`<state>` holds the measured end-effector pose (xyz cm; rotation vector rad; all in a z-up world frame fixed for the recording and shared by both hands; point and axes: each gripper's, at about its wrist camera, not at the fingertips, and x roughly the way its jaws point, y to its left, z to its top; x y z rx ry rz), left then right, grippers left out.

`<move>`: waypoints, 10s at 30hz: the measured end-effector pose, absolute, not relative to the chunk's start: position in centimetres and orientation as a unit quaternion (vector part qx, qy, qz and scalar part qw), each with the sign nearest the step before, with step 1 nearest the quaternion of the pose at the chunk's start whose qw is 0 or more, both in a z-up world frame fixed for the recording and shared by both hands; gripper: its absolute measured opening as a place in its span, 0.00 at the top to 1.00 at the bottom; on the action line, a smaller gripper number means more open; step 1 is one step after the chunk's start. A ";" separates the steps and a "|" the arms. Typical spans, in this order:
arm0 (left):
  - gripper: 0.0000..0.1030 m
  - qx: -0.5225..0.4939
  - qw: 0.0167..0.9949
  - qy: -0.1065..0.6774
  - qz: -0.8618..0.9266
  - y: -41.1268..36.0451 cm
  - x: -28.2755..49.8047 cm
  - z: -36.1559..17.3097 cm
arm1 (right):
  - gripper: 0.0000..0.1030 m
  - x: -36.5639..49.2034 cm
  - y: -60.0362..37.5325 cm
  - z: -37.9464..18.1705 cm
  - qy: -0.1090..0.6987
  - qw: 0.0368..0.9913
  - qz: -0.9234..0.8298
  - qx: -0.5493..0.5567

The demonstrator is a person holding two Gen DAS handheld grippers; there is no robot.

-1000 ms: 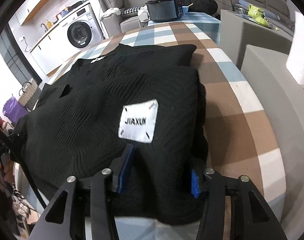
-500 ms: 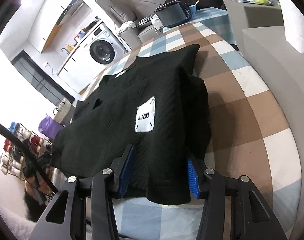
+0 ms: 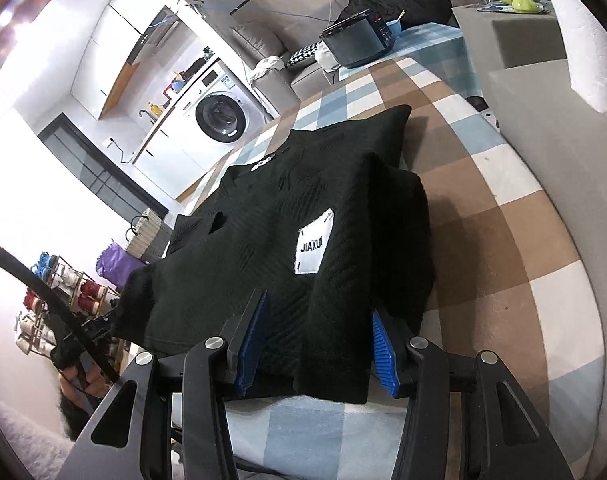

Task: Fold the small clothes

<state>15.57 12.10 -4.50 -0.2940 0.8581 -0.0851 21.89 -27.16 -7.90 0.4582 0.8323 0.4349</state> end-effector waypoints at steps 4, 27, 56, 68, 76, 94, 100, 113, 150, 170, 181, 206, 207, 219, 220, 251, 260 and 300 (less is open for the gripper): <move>0.45 -0.143 0.895 0.422 -0.020 12.9 14.6 -4.7 | 0.52 21.8 -27.2 -8.2 0.409 0.868 0.195 0.205; 0.45 -0.190 0.883 0.428 -0.024 12.2 16.9 -6.5 | 0.52 22.1 -27.6 -8.6 0.413 0.864 0.188 0.217; 0.99 -0.230 0.907 0.352 0.023 20.2 26.0 -4.0 | 0.95 29.5 -28.6 -3.6 0.325 0.902 0.149 0.244; 0.81 -0.263 0.875 0.407 -0.003 19.9 24.8 -8.5 | 0.88 28.4 -30.1 -8.2 0.380 0.848 0.184 0.319; 0.91 -0.249 0.892 0.377 -0.022 18.4 23.0 -7.2 | 0.80 27.1 -28.4 -8.1 0.390 0.856 0.197 0.278; 0.95 -0.293 0.896 0.333 -0.036 21.9 38.5 -2.4 | 0.94 42.7 -31.7 -6.1 0.350 0.795 0.170 0.465; 0.61 -0.317 0.874 0.369 -0.005 22.7 41.9 -5.4 | 0.76 45.8 -33.5 -7.3 0.351 0.798 0.107 0.478; 0.35 -0.283 0.895 0.345 -0.007 20.5 35.3 -3.8 | 0.60 39.2 -29.1 -7.6 0.402 0.785 0.191 0.431; 0.99 -0.259 0.858 0.442 0.009 18.4 44.9 -7.1 | 0.52 38.4 -28.4 -5.4 0.409 0.831 0.138 0.351; 0.36 -0.231 0.887 0.398 0.022 19.3 44.2 -5.1 | 0.52 42.9 -26.0 -5.2 0.440 0.869 0.096 0.205; 0.36 -0.214 0.884 0.413 0.032 19.0 37.8 -7.0 | 0.97 47.5 -20.8 -7.8 0.462 0.885 0.051 0.015; 0.36 -0.189 0.882 0.431 0.006 15.2 36.1 -7.1 | 0.91 50.8 -20.8 -8.4 0.450 0.892 0.043 -0.013; 0.36 -0.189 0.882 0.431 0.006 15.1 36.1 -7.1 | 0.95 50.7 -20.9 -8.3 0.447 0.893 0.044 -0.013; 0.36 -0.197 0.880 0.431 0.010 15.8 36.0 -7.2 | 0.97 47.0 -27.0 -4.1 0.309 0.944 0.004 0.113; 0.36 -0.196 0.880 0.432 0.012 15.8 35.9 -7.3 | 0.97 47.8 -27.4 -5.0 0.331 0.935 0.006 0.125; 0.90 -0.198 0.890 0.411 -0.002 15.8 21.5 -7.5 | 0.49 27.1 -28.0 -9.9 0.441 0.870 0.083 0.205; 0.90 -0.232 0.878 0.419 0.012 16.4 18.0 -7.9 | 0.49 26.8 -28.0 -9.9 0.444 0.861 0.112 0.221; 0.47 -0.284 0.855 0.433 0.008 15.2 8.3 -7.7 | 0.49 23.3 -22.3 -9.3 0.439 0.860 0.162 0.205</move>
